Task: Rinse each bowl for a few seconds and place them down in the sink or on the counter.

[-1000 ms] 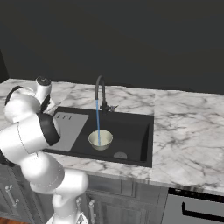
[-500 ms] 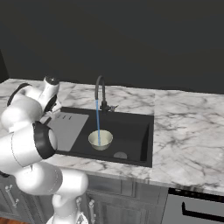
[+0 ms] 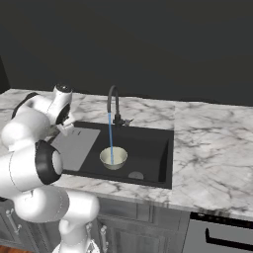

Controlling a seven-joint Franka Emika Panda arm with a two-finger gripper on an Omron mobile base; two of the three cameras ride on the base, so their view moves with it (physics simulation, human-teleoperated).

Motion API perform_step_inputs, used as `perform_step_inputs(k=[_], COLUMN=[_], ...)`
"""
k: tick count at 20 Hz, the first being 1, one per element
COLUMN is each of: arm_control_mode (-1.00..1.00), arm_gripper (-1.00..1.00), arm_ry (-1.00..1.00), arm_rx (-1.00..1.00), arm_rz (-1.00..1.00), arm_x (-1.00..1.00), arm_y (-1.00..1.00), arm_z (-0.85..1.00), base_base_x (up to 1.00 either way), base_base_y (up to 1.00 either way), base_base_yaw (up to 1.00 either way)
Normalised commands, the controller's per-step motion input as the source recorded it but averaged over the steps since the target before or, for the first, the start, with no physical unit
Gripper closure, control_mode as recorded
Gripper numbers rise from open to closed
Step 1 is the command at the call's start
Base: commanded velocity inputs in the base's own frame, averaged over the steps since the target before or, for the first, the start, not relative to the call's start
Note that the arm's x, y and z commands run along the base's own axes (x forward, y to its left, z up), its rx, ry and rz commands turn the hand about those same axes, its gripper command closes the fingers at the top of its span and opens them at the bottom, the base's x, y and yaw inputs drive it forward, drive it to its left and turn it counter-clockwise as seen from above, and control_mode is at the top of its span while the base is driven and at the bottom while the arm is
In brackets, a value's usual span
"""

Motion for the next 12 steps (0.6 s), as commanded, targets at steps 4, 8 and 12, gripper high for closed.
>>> perform_step_inputs(k=[4, 8, 12], arm_control_mode=[-1.00, -1.00, -1.00], arm_gripper=[1.00, 1.00, 1.00], arm_ry=[0.06, 0.02, 0.00], arm_rx=[-0.07, -0.02, 0.00], arm_rz=[-0.07, -0.04, 0.00], arm_x=[0.00, 0.00, 0.00], arm_y=[-0.28, -0.38, -0.43], arm_z=[-0.01, -0.07, -0.11], base_base_x=[0.00, 0.00, 0.00], base_base_y=[0.00, 0.00, 0.00], base_base_yaw=[0.00, 0.00, 0.00])
